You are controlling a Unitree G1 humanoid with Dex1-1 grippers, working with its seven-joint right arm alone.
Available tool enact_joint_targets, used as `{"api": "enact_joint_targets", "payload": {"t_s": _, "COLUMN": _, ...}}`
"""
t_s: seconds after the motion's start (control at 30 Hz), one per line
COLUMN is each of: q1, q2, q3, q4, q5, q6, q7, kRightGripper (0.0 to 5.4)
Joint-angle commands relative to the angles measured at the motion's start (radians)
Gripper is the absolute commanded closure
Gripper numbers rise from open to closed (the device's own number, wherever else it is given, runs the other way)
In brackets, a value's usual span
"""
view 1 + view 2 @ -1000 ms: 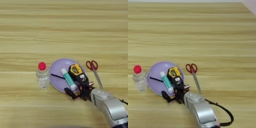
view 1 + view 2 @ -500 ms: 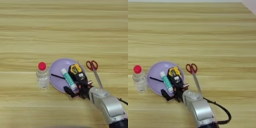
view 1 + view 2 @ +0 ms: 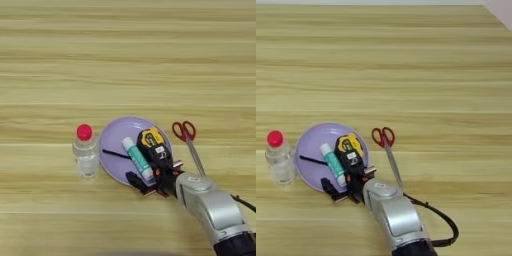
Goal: Move the objects on the table
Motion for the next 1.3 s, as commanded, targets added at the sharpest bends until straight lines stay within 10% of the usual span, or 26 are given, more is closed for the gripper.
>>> {"api": "enact_joint_targets", "payload": {"t_s": 0.03, "q1": -0.039, "q2": -0.004, "q3": -0.008, "q4": -0.015, "q5": -0.002, "q6": -0.028, "q7": -0.012, "kRightGripper": 0.02}}
{"api": "enact_joint_targets", "payload": {"t_s": 0.23, "q1": -0.039, "q2": 0.000, "q3": -0.009, "q4": -0.009, "q5": 0.000, "q6": -0.031, "q7": -0.006, "kRightGripper": 0.02}}
{"api": "enact_joint_targets", "payload": {"t_s": 1.3, "q1": -0.046, "q2": -0.002, "q3": -0.011, "q4": 0.028, "q5": -0.011, "q6": -0.069, "q7": -0.005, "kRightGripper": 3.73}}
